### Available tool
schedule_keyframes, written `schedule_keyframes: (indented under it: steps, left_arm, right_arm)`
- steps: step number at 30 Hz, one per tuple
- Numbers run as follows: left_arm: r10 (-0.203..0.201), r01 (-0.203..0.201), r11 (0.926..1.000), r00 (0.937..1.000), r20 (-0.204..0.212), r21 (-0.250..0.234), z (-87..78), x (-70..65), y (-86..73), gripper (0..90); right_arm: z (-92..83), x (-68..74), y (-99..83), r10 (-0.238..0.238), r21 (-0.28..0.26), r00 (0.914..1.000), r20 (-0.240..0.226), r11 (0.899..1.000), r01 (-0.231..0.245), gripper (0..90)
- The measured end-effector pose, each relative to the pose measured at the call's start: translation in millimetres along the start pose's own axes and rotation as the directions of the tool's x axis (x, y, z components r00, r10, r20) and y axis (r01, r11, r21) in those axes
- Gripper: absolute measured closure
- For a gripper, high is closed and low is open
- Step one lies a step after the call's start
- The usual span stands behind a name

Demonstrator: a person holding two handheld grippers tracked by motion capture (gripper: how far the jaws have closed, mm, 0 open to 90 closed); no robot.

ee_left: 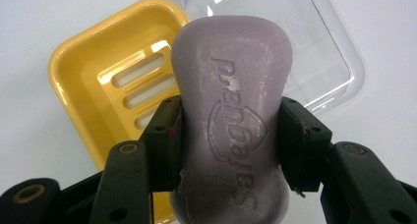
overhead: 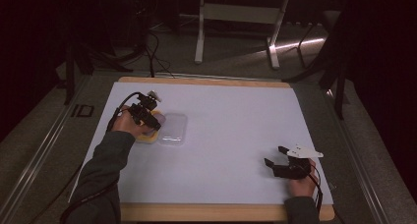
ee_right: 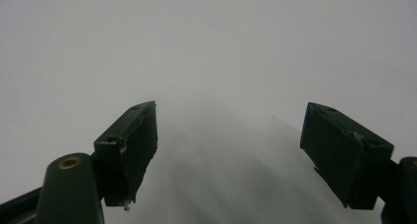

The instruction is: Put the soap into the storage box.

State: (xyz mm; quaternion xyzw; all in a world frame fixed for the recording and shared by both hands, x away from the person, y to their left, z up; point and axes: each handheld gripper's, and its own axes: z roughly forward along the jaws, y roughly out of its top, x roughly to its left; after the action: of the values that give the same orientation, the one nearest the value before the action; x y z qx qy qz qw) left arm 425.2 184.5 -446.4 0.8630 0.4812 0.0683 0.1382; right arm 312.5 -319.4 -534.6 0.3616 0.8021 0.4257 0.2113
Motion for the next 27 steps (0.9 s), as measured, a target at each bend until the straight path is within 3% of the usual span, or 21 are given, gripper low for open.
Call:
schedule_keyframes:
  steps: [16, 27]
  left_arm:
    - [-0.058, 0.058, 0.9983, 0.998, -0.026, -0.002, 4.4, 7.5, 1.3, 49.5]
    - [-0.12, 0.12, 0.9928, 0.9922, -0.035, -0.007, 6.9, 14.9, 0.4, 49.5]
  right_arm:
    - [-0.1, 0.0, 0.0, 0.0, 0.0, 1.0, 0.0, 1.0, 0.0, 21.6]
    - [0.0, -0.1, 0.0, 0.001, -0.002, 1.0, -0.001, 1.0, -0.001, 21.6]
